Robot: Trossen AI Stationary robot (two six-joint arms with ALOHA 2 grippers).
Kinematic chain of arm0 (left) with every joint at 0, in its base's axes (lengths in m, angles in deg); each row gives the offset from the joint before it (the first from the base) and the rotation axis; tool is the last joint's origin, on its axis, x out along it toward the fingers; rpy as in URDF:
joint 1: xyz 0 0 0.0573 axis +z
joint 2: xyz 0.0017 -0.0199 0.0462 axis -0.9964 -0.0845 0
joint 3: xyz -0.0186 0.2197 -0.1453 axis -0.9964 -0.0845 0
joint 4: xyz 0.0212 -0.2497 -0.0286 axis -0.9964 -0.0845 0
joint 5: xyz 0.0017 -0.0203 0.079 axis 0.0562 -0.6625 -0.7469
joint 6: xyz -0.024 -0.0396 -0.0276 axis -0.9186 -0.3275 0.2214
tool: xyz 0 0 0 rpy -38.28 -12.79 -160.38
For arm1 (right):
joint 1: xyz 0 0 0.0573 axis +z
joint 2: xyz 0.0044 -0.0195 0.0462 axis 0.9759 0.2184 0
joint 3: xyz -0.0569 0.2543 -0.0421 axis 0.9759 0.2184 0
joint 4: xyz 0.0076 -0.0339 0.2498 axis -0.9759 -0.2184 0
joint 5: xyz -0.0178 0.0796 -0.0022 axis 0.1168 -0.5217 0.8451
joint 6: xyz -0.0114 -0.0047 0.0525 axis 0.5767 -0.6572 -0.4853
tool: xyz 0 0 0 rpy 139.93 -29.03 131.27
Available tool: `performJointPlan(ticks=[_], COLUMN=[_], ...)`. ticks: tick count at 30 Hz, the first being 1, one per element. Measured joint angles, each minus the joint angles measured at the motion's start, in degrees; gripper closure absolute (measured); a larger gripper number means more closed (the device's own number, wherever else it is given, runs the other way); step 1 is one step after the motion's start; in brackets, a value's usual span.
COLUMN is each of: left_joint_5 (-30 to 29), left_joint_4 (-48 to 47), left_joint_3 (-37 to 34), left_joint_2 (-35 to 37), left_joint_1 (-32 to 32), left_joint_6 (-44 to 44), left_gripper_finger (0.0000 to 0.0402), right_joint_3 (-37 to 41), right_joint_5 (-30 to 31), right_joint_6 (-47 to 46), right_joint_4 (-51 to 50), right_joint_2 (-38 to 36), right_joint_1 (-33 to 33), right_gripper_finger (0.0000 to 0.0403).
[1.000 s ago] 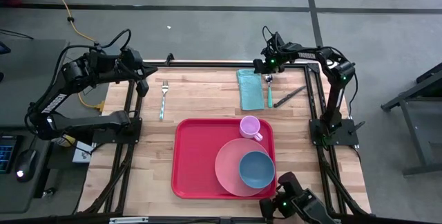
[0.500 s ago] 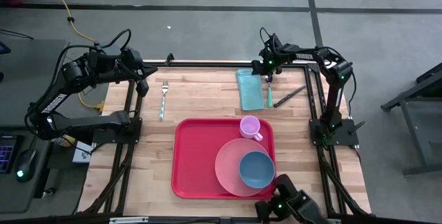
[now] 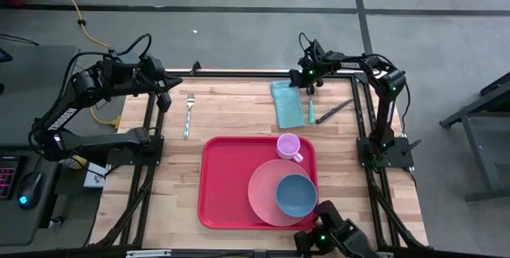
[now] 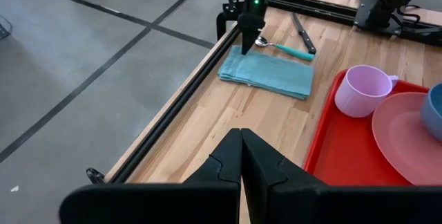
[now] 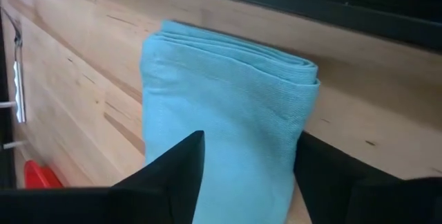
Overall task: Set up tray
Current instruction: Put the blue napkin on the red serving tray to the left side of the pink plate
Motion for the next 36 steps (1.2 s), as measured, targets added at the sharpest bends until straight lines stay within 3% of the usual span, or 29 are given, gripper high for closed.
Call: performJointPlan(ticks=[22, 36], left_joint_5=[0.0, 0.0], left_joint_4=[0.0, 0.0], left_joint_3=[0.0, 0.0], left_joint_2=[0.0, 0.0], left_joint_1=[0.0, 0.0], left_joint_6=[0.2, 0.1], left_gripper_finger=[0.0366, 0.0366], right_joint_3=[0.1, 0.1], right_joint_5=[-0.6, -1.8], right_joint_6=[4.1, 7.1], right_joint_4=[-1.0, -1.0], right_joint_2=[0.0, -1.8], right_joint_1=[0.0, 1.2], right_gripper_finger=[0.0397, 0.0402])
